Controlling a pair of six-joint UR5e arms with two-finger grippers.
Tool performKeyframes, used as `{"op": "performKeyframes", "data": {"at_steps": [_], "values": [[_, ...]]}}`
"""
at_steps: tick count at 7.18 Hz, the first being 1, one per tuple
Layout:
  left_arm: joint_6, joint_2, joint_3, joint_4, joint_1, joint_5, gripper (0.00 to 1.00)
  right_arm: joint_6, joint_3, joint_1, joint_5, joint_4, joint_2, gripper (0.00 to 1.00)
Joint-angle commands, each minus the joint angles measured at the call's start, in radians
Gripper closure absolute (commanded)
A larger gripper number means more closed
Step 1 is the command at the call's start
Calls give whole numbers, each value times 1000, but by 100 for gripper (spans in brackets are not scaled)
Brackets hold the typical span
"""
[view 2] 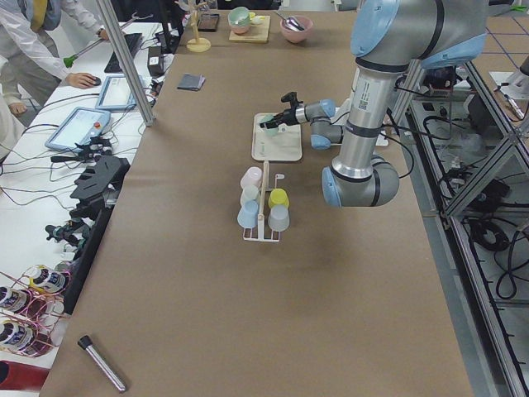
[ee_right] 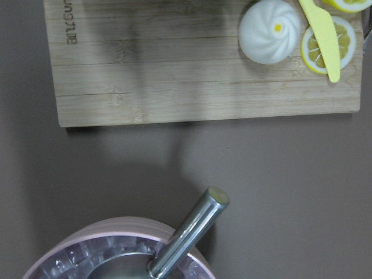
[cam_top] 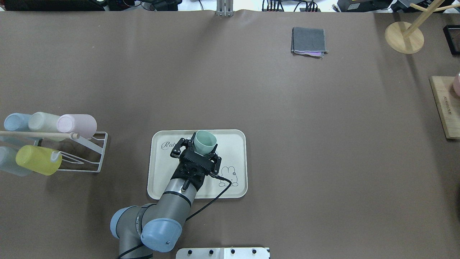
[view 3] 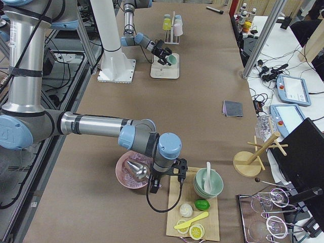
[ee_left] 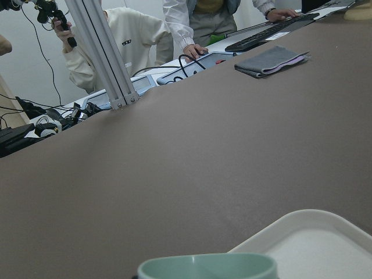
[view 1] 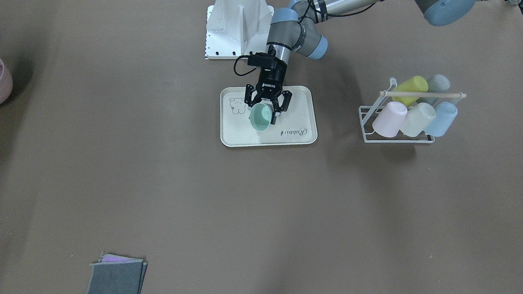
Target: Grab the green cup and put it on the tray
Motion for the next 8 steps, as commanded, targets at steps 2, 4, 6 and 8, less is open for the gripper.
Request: {"op": "performKeyframes", "data": {"at_steps": [2, 4, 6, 8], "values": [[0, 1, 2, -8, 2, 0, 24, -2, -6, 4, 1, 14, 1, 1], [0, 1, 2, -10, 2, 2, 24, -8, -7, 7, 1, 14, 1, 1], [2, 0, 1, -10, 2, 0, 19, -11, -7, 9, 1, 14, 1, 1], [2, 0, 1, -8, 2, 0, 17, -11, -9, 10, 1, 14, 1, 1]]}}
